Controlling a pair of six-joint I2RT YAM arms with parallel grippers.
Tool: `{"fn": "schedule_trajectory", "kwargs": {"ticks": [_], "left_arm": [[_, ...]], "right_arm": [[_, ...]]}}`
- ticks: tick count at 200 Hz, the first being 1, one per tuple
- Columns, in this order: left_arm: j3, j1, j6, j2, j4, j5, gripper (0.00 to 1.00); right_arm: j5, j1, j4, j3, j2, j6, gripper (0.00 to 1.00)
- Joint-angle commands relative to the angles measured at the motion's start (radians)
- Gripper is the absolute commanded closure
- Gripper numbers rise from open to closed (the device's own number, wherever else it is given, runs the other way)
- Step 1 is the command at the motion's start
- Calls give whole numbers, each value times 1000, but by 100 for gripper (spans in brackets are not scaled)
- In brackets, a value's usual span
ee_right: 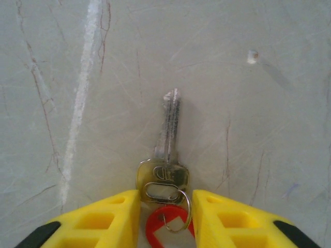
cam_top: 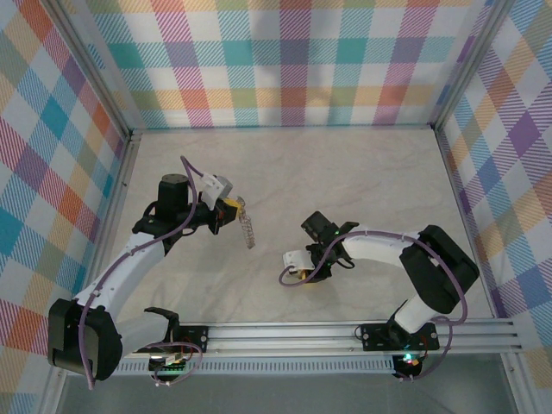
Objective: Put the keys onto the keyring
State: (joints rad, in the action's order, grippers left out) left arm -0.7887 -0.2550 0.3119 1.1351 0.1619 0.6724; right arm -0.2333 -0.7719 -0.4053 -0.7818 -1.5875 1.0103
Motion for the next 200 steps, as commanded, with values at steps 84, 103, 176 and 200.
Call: {"fn": "schedule_trajectory", "kwargs": {"ticks": [84,103,176,200], "left_arm": [[-29,-16,21,-6,4,33,100],[-29,-16,22,-5,4,33,100],[-31,-16,19,-1,4,35,100],[-31,-19,19,-1,2,38,100]], "right_arm": [[-24,4,-44,4,44,10,72],[-22,3,-40,8,46,8,74],[-18,4,-33,22,53,5,83],[-17,4,-32,24,63,2,91]]}}
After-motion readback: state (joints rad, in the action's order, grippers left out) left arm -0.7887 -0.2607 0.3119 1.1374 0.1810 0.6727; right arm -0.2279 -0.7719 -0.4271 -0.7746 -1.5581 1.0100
